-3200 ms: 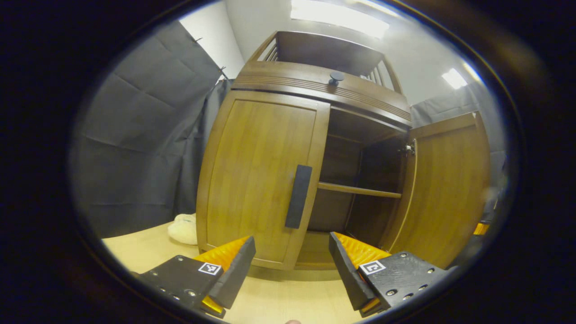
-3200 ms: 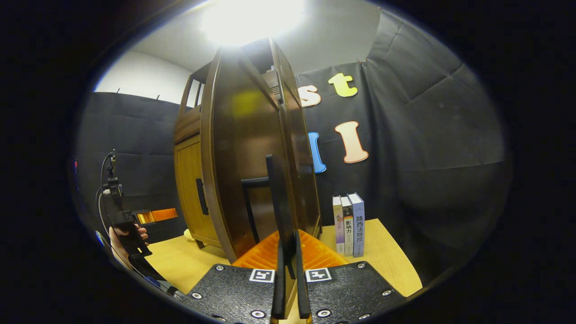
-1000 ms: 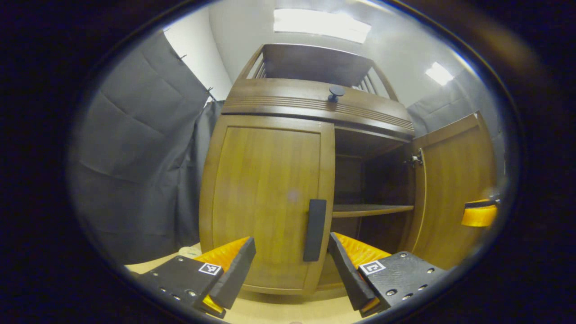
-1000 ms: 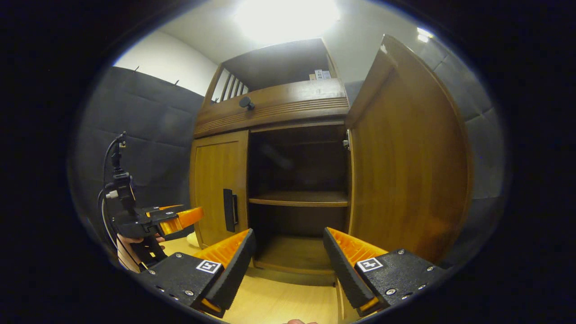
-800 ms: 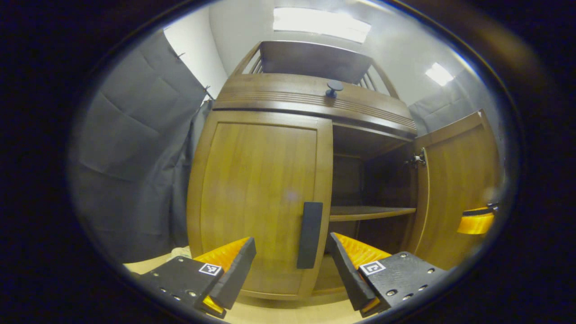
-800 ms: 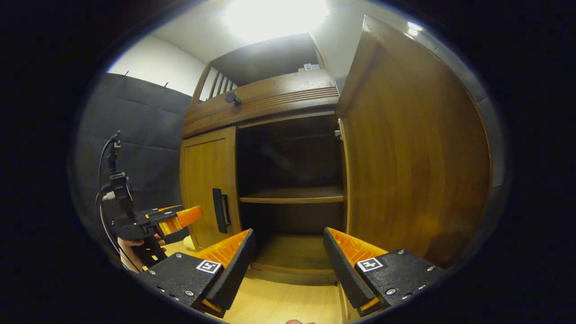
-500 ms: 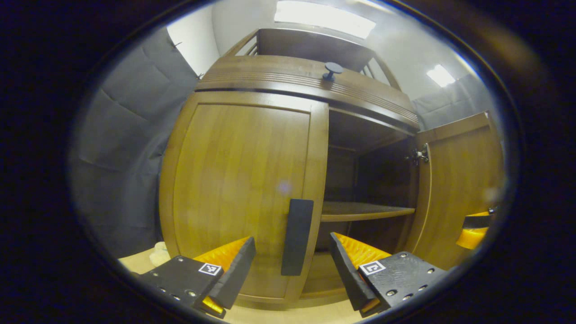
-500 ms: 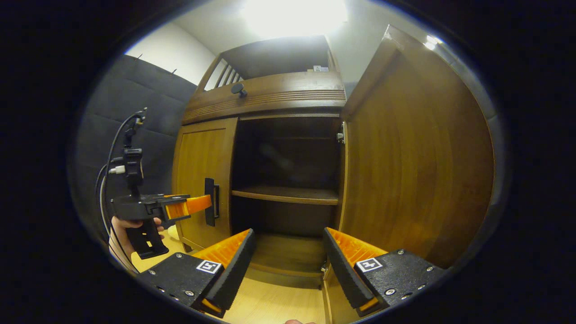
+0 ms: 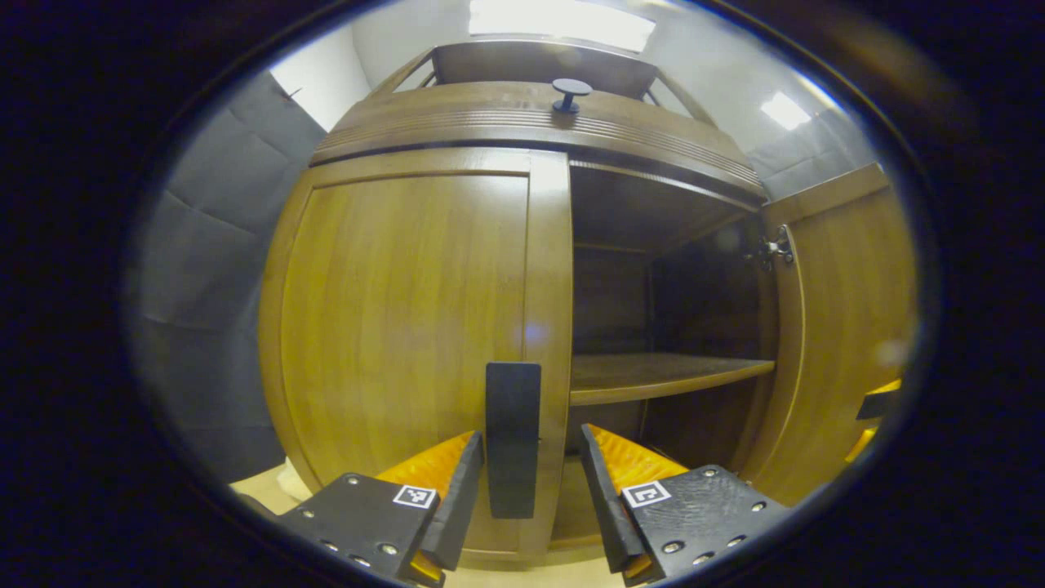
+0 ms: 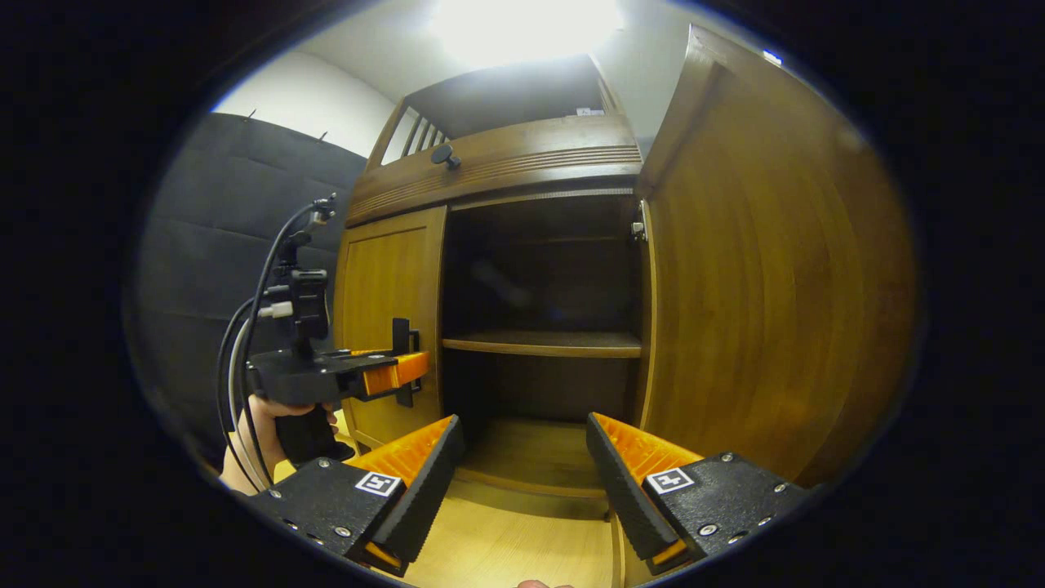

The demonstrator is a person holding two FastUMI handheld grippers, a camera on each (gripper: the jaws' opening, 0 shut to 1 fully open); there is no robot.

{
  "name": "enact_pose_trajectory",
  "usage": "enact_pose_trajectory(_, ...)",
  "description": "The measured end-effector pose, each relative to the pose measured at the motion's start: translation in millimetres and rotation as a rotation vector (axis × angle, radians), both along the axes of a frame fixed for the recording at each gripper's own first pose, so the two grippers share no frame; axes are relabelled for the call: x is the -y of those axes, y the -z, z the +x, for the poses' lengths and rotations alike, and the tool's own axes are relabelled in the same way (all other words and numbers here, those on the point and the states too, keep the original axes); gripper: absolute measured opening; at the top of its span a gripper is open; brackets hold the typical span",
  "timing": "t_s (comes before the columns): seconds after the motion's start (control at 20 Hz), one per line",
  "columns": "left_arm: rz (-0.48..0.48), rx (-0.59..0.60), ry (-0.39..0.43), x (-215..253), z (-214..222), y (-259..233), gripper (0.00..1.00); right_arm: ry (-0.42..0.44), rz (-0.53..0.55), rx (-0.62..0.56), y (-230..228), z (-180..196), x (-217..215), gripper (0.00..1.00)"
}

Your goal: Open the right door of the double-door shoe cabinet with the right hand, and open the left door with the left hand.

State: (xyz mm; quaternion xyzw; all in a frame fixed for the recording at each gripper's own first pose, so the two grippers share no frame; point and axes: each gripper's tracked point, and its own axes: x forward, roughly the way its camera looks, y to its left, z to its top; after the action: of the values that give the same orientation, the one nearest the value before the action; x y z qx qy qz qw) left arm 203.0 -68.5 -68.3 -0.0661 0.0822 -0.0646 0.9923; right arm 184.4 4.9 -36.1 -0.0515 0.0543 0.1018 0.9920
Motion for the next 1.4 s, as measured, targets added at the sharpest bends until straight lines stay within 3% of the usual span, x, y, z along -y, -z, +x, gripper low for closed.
enact_pose_trajectory(0.05,0.017,0.0,-0.057,-11.4,0.4,-0.4,0.61,-0.004,-0.003,-0.002,1.8,-0.1,-0.3,0.92)
enact_pose_trajectory(0.2,-0.018,-0.002,-0.078,-9.2,6.5,2.4,0.24,-0.012,0.013,-0.008,4.0,1.3,-2.4,0.93)
enact_pose_trajectory(0.35,0.02,-0.003,-0.059,-10.9,3.1,4.0,0.26,-0.02,0.054,-0.013,5.3,0.0,-6.3,0.93)
enact_pose_trajectory(0.45,0.013,-0.012,-0.035,-9.3,0.7,1.6,0.15,-0.019,0.064,-0.019,6.6,0.5,-8.2,0.93)
enact_pose_trajectory(0.55,0.002,-0.023,-0.031,-7.7,-0.8,0.8,0.27,-0.02,0.059,-0.023,7.6,-1.2,-11.3,0.93)
enact_pose_trajectory(0.7,0.015,-0.015,-0.033,-11.4,-1.7,-0.9,0.27,-0.015,0.052,-0.011,5.1,-2.9,-10.3,0.93)
enact_pose_trajectory(0.75,0.007,-0.01,-0.03,-11.8,-2.4,-4.1,0.21,-0.013,0.053,-0.009,5.4,-1.6,-10.5,0.93)
enact_pose_trajectory(0.8,-0.005,-0.004,-0.023,-12.0,-3.2,-7.9,0.27,-0.011,0.055,-0.01,5.7,-1.5,-9.8,0.93)
enact_pose_trajectory(1.4,-0.058,0.022,0.026,-28.6,-24.6,-51.7,0.27,0.007,0.133,-0.02,3.6,-16.3,-13.5,0.93)
